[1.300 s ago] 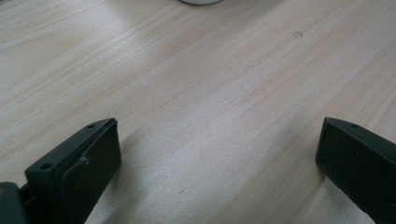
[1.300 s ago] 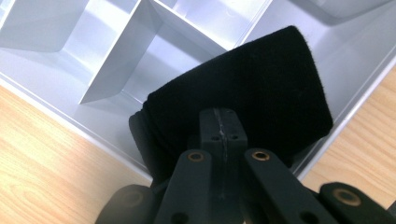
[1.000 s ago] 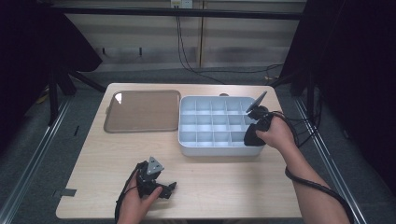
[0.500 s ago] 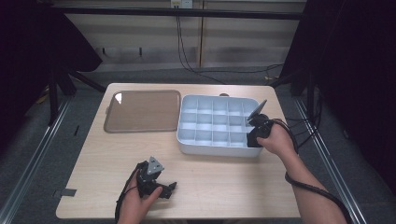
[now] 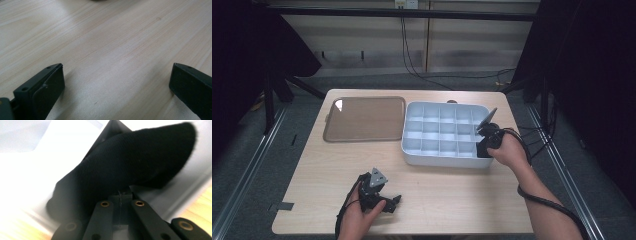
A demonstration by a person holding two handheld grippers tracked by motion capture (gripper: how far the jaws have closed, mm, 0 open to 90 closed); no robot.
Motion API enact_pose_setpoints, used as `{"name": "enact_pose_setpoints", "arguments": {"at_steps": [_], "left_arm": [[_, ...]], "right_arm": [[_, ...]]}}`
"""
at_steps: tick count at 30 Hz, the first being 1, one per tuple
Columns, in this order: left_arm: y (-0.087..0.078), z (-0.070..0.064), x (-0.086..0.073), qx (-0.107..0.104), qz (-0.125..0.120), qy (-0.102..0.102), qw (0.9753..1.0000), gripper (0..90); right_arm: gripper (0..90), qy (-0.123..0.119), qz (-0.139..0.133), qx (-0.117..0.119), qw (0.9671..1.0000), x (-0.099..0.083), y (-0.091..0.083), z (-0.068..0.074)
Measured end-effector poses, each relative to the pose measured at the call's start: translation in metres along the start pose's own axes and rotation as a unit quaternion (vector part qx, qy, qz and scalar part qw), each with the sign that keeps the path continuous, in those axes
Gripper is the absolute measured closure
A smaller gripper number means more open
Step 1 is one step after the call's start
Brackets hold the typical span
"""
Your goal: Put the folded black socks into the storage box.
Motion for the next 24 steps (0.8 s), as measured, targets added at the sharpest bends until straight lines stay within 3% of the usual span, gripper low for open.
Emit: {"name": "enact_pose_setpoints", "arguments": {"at_steps": [6, 9, 13, 17, 24], "left_arm": [[0.000, 0.000, 0.000, 0.000, 0.000, 0.000, 1.0000, 0.0], [0.000, 0.000, 0.000, 0.000, 0.000, -0.001, 1.0000, 0.0], [0.000, 0.000, 0.000, 0.000, 0.000, -0.001, 1.0000, 0.0], [0.000, -0.001, 0.000, -0.001, 0.000, -0.001, 1.0000, 0.0], [0.000, -0.001, 0.000, -0.002, -0.001, -0.002, 1.0000, 0.0]], "right_arm": [[90.0, -0.006, -0.020, -0.004, 0.9998, 0.004, -0.031, -0.003], [90.0, -0.003, -0.044, 0.003, 0.9990, 0.011, -0.049, -0.002], [90.0, 0.000, -0.063, 0.006, 0.9980, 0.022, -0.057, 0.002], [90.0, 0.004, -0.043, -0.006, 0.9991, 0.024, -0.046, 0.001], [90.0, 0.007, -0.027, 0.003, 0.9996, 0.015, -0.020, -0.003]]}}
Point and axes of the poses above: each handheld gripper's, and its own axes: y roughly forward along the jaws, x roughly out of its top, z roughly to its left, the point moved 9 cm from there along y, roughly forward along the jaws, and after that the axes turned 2 degrees about y, right-handed, at the moved point
